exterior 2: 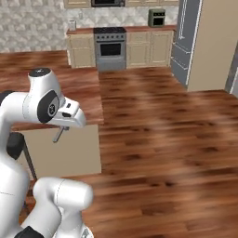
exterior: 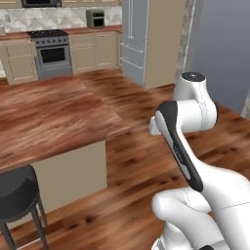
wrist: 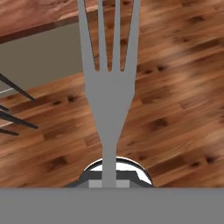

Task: Pick up the metallic utensils from the counter and place them in the open drawer. Make sure not to pick up any wooden utensils.

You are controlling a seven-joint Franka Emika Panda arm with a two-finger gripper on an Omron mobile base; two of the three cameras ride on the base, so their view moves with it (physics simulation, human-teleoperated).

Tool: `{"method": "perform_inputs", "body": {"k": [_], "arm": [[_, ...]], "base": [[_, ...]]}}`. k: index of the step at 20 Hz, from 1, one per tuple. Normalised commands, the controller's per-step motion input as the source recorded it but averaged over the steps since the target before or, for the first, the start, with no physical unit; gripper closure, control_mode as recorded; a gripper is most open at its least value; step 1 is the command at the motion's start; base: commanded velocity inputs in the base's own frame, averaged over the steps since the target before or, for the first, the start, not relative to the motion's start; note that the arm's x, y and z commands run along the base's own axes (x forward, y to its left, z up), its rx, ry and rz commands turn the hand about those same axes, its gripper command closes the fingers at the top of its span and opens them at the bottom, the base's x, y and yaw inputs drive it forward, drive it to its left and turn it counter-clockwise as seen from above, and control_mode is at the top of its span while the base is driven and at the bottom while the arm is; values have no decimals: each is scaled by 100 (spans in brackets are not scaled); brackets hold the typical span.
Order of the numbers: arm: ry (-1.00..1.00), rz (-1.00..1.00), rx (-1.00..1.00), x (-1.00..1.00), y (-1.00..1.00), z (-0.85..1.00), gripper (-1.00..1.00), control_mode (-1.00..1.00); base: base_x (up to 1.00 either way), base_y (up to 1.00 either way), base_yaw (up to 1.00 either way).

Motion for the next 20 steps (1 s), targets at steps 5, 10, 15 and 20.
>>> {"method": "perform_inputs", "body": {"k": [5, 10, 15, 20], "arm": [[0, 0, 0, 0, 0, 0, 100, 100], [0, 0, 0, 0, 0, 0, 100, 100], [0, 0, 0, 0, 0, 0, 100, 100], [0, 0, 0, 0, 0, 0, 100, 100]], "base": [[90, -87, 5], [99, -87, 7], [100, -72, 16], [100, -62, 25]]}}
